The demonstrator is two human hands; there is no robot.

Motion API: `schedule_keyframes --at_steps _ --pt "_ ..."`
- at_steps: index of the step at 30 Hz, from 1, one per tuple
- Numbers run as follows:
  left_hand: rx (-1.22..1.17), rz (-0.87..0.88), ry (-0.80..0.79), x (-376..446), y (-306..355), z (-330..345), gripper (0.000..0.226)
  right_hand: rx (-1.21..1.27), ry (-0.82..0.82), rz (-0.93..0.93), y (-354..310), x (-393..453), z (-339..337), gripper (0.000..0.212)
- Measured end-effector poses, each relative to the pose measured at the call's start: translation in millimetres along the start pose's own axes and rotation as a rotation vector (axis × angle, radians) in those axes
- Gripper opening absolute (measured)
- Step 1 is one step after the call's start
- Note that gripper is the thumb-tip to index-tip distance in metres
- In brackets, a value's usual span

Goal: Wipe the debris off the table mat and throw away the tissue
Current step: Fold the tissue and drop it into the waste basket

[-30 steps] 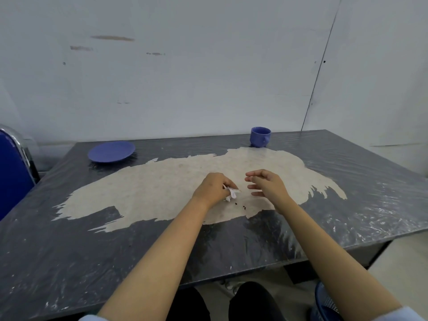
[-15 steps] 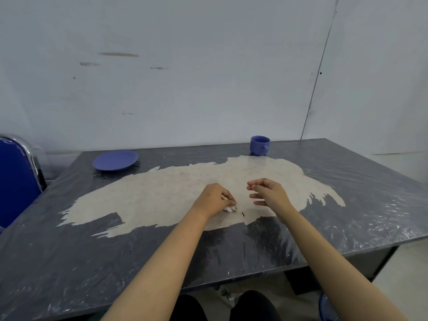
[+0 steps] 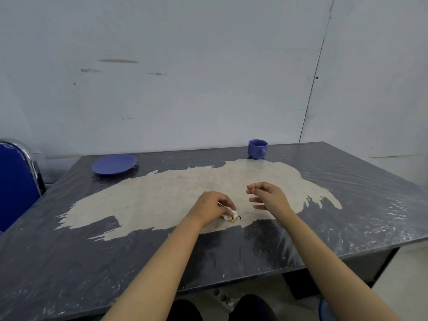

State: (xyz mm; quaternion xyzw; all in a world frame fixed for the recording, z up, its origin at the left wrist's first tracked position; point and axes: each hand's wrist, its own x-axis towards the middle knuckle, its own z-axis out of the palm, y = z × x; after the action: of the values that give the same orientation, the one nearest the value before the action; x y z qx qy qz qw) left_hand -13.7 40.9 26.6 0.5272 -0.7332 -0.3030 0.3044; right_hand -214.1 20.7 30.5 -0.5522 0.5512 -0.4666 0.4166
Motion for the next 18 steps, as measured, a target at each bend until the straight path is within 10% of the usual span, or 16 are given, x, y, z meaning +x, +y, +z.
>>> schedule_keyframes --at_steps 18 --pt "0.124 0.014 0.012 5.4 14.7 22.4 0.023 -0.016 0.06 0.024 14.5 0.6 -20.4 0.016"
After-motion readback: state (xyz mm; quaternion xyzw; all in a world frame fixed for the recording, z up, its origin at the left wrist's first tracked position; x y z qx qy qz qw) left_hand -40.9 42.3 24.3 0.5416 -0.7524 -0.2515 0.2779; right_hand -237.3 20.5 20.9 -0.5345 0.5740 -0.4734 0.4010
